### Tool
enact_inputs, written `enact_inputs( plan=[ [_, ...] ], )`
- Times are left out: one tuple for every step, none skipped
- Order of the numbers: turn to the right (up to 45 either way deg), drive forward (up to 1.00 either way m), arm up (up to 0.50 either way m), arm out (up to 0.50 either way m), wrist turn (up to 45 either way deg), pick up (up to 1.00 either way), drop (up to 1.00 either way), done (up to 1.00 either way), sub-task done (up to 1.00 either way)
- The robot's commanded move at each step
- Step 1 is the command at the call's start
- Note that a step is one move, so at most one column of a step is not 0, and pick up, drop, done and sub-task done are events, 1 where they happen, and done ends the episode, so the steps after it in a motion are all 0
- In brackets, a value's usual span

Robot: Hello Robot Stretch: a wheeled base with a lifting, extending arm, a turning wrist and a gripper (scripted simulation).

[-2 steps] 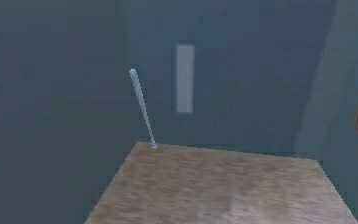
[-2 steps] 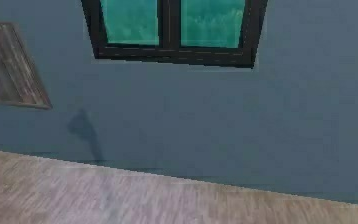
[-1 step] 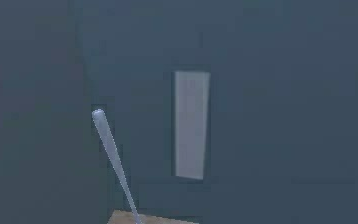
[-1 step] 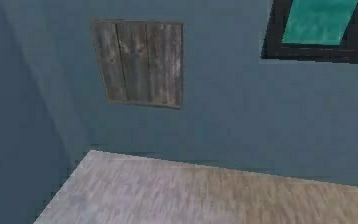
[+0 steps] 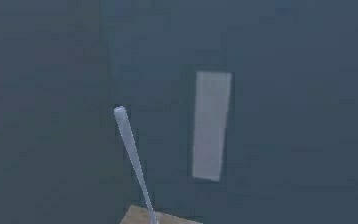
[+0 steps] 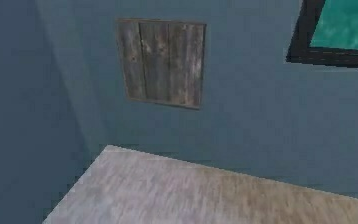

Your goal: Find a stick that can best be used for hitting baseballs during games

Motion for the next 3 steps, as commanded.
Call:
enact_inputs(
  plan=[
    [0.0,0.25,0.0,0.0,0.0,0.0,0.0,0.0,0.0],
    [-15.0,0.0,0.0,0.0,0.0,0.0,0.0,0.0,0.0],
    [0.0,0.0,0.0,0.0,0.0,0.0,0.0,1.0,0.0]
  ],
)
